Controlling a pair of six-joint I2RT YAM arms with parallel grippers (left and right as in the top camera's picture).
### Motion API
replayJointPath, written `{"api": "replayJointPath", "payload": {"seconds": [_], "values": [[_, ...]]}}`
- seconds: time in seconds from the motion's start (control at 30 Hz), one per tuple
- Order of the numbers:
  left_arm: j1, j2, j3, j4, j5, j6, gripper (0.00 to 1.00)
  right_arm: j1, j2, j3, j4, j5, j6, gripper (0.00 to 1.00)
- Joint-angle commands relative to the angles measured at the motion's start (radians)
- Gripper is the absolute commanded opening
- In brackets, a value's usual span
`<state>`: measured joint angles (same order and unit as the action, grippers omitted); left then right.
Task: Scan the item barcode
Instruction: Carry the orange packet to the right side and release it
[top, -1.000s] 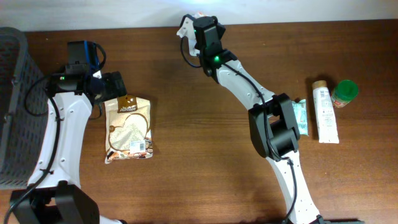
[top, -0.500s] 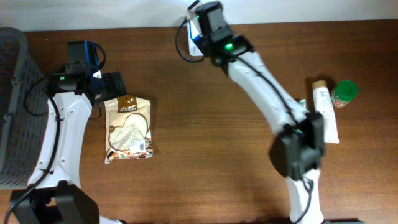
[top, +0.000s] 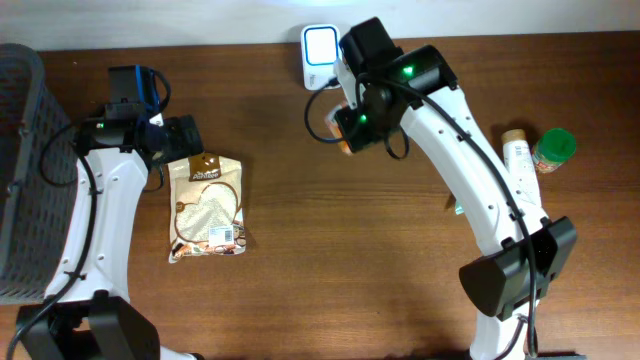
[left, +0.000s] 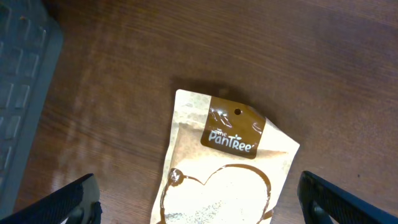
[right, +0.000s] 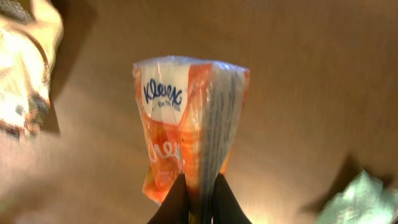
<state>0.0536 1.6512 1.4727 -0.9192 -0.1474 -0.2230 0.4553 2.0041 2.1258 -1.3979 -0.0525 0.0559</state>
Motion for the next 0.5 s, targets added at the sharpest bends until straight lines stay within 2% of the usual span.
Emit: {"api": "replayJointPath", "payload": {"seconds": [0.0, 0.27, 0.47], "values": [[0.002, -0.004, 0.014, 0.002, -0.007, 0.019, 0.99, -0.037, 0.002, -0.041, -0.065, 0.079, 0.172, 0.05], [0.002, -0.004, 0.014, 0.002, -0.007, 0.019, 0.99, -0.195, 0.002, -0.364, -0.057, 0.121, 0.322, 0.04], [0.002, -0.004, 0.014, 0.002, -0.007, 0.019, 0.99, -0.354, 0.002, -0.581, 0.14, 0.121, 0.323, 0.04]]}}
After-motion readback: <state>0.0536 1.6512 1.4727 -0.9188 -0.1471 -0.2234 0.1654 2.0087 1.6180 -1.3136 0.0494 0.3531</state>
